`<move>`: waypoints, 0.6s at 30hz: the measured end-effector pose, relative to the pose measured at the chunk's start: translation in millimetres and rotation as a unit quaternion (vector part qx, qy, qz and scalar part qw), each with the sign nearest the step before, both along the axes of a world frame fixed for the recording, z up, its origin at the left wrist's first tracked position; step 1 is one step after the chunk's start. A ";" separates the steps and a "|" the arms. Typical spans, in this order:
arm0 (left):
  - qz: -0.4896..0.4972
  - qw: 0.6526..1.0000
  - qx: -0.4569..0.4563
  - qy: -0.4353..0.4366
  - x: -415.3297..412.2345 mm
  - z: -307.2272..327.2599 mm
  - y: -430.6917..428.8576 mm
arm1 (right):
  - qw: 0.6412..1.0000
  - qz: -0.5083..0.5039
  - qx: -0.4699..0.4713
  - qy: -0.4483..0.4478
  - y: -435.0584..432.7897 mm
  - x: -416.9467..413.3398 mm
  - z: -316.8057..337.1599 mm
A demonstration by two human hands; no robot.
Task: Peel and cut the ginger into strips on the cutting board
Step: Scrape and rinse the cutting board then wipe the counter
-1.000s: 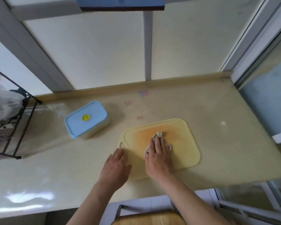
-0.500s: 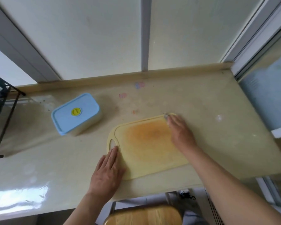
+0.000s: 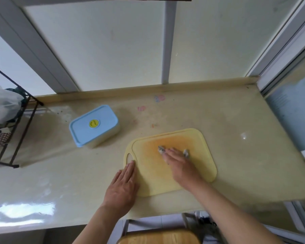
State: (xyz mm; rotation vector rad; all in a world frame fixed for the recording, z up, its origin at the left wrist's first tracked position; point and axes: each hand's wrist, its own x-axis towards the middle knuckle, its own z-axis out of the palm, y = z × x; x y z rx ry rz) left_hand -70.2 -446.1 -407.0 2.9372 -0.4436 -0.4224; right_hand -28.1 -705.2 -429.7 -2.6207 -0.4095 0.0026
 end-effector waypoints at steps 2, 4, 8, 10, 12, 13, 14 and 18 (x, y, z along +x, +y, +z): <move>-0.007 1.000 0.003 -0.003 1.8 1.3 -1.0 | 0.996 -0.088 0.005 -0.010 -55.9 9.4 3.2; 0.012 0.999 -0.036 0.018 4.8 6.3 -5.6 | 0.987 -0.162 0.006 -0.017 -94.1 5.1 6.8; 0.292 0.939 -0.181 0.018 20.8 17.4 -20.0 | 0.976 -0.215 0.026 -0.003 -97.2 -6.5 -2.1; 0.411 0.876 -0.244 0.064 33.4 27.6 -30.9 | 0.971 -0.235 0.038 -0.010 -87.8 -7.2 -2.7; 0.498 0.805 -0.307 0.100 43.3 37.3 -37.0 | 0.965 -0.257 0.054 -0.013 -81.4 -6.7 2.3; 0.527 0.772 -0.337 0.115 47.7 40.4 -36.2 | 0.963 -0.264 0.057 -0.012 -79.8 -6.6 4.8; 0.546 0.744 -0.363 0.130 50.9 41.5 -32.3 | 0.961 -0.270 0.056 -0.007 -78.6 -7.7 7.9; 0.515 0.695 -0.472 0.172 54.7 53.8 -26.1 | 0.952 -0.292 0.094 0.001 -80.0 -9.9 18.0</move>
